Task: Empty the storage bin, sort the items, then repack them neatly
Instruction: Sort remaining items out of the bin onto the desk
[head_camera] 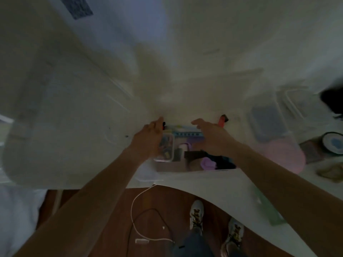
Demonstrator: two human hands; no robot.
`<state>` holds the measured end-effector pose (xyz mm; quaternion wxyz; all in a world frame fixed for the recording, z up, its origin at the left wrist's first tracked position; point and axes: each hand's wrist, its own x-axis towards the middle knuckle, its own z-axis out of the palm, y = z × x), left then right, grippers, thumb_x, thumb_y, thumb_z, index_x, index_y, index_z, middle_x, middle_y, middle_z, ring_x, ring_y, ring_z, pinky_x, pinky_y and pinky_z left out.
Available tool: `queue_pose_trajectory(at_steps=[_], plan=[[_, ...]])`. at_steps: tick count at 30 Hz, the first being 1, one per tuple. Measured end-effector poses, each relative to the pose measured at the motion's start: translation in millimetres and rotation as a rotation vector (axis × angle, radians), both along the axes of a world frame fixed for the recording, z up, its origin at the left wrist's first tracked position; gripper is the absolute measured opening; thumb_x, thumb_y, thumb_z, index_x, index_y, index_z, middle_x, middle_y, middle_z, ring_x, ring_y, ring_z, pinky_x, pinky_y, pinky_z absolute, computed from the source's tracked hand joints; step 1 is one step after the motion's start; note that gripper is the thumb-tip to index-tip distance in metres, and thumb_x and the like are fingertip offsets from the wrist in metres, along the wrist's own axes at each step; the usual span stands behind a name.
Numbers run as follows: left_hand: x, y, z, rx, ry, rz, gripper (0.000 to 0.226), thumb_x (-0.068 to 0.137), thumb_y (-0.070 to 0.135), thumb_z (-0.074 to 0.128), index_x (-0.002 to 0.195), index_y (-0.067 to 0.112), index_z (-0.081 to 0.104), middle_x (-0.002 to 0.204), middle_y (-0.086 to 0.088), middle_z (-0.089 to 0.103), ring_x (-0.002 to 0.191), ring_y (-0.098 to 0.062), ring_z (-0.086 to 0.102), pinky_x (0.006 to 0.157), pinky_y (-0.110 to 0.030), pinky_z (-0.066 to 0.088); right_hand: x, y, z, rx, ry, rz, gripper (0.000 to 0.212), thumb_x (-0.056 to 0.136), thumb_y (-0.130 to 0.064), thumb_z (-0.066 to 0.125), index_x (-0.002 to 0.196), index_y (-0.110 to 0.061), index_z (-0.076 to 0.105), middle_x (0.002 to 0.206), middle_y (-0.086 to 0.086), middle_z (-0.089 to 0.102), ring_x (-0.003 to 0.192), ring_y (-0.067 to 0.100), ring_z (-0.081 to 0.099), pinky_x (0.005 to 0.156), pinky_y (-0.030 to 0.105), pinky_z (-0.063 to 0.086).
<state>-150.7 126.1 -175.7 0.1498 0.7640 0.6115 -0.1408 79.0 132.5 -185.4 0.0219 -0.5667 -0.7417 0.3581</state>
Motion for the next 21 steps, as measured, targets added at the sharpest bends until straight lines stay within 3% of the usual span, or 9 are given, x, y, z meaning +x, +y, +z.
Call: queue_pose_trajectory(at_steps=[4, 7, 9, 13, 16, 17, 19, 21], plan=[[6.9, 14.7, -36.3, -0.116, 0.264, -0.170, 0.153, 0.050, 0.063, 0.086, 0.153, 0.003, -0.009, 0.154, -0.016, 0.026, 0.134, -0.033, 0.038, 0.099, -0.046, 0.043, -44.2, 9.1, -26.3, -0.130, -0.032, 0.074, 0.069, 0.084, -0.028, 0.071, 0.141, -0.012, 0.034, 0.126, 0.014, 0.059, 0.111, 0.032, 0.058, 0.089, 0.037, 0.050], [8.7, 14.5, -60.0, -0.108, 0.412, -0.302, 0.145, 0.055, 0.062, 0.085, 0.153, 0.002, -0.002, 0.156, -0.018, 0.020, 0.138, -0.035, 0.031, 0.105, -0.047, 0.035, -58.3, 7.6, -41.3, -0.232, -0.005, 0.043, 0.063, 0.084, -0.022, 0.069, 0.138, -0.011, 0.038, 0.124, 0.013, 0.059, 0.112, 0.031, 0.059, 0.087, 0.033, 0.048], [8.5, 12.5, -69.4, -0.046, 0.408, -0.300, 0.135, 0.057, 0.058, 0.085, 0.151, 0.002, 0.007, 0.151, -0.020, 0.026, 0.133, -0.036, 0.036, 0.104, -0.046, 0.036, -57.6, 5.9, -46.7, -0.258, 0.004, 0.016, 0.064, 0.086, -0.024, 0.067, 0.140, -0.009, 0.037, 0.126, 0.012, 0.057, 0.115, 0.030, 0.057, 0.091, 0.033, 0.047], [8.9, 14.2, -59.0, 0.083, 0.239, -0.188, 0.128, 0.052, 0.069, 0.078, 0.144, 0.000, 0.022, 0.141, -0.022, 0.031, 0.120, -0.038, 0.042, 0.098, -0.045, 0.041, -48.0, 2.5, -51.2, -0.274, 0.157, -0.167, 0.060, 0.088, -0.028, 0.068, 0.138, -0.009, 0.041, 0.125, 0.009, 0.057, 0.114, 0.026, 0.056, 0.089, 0.030, 0.044], [16.2, 21.8, -34.3, 0.222, 0.079, -0.250, 0.108, 0.058, 0.078, 0.054, 0.132, -0.001, 0.044, 0.131, -0.018, 0.043, 0.117, -0.038, 0.040, 0.095, -0.045, 0.043, -47.0, 5.6, -43.6, -0.397, 0.474, -0.476, 0.055, 0.087, -0.027, 0.071, 0.132, -0.008, 0.046, 0.122, 0.009, 0.058, 0.100, 0.020, 0.058, 0.082, 0.024, 0.050], [21.4, 23.2, -23.1, 0.239, 0.007, -0.250, 0.108, 0.058, 0.081, 0.049, 0.131, 0.002, 0.046, 0.130, -0.016, 0.043, 0.117, -0.037, 0.039, 0.097, -0.044, 0.042, -45.0, 5.5, -35.5, -0.435, 0.584, -0.558, 0.052, 0.087, -0.026, 0.071, 0.129, -0.007, 0.048, 0.118, 0.011, 0.060, 0.097, 0.023, 0.062, 0.078, 0.026, 0.056], [37.7, 22.3, 2.5, 0.327, -0.143, -0.291, 0.112, 0.060, 0.091, 0.041, 0.131, 0.005, 0.050, 0.131, -0.015, 0.044, 0.117, -0.035, 0.040, 0.100, -0.043, 0.043, -30.4, 0.2, -12.2, -0.405, 0.745, -0.675, 0.048, 0.085, -0.032, 0.073, 0.122, -0.008, 0.055, 0.110, 0.015, 0.067, 0.089, 0.030, 0.070, 0.077, 0.042, 0.061], [65.3, 12.9, 35.5, 0.409, -0.369, -0.291, 0.118, 0.059, 0.091, 0.048, 0.139, 0.005, 0.045, 0.132, -0.014, 0.046, 0.118, -0.033, 0.048, 0.096, -0.039, 0.050, -2.2, -16.9, 20.3, -0.255, 0.830, -0.757, 0.045, 0.080, -0.037, 0.076, 0.114, -0.011, 0.062, 0.101, 0.012, 0.072, 0.079, 0.024, 0.073, 0.072, 0.043, 0.062]])
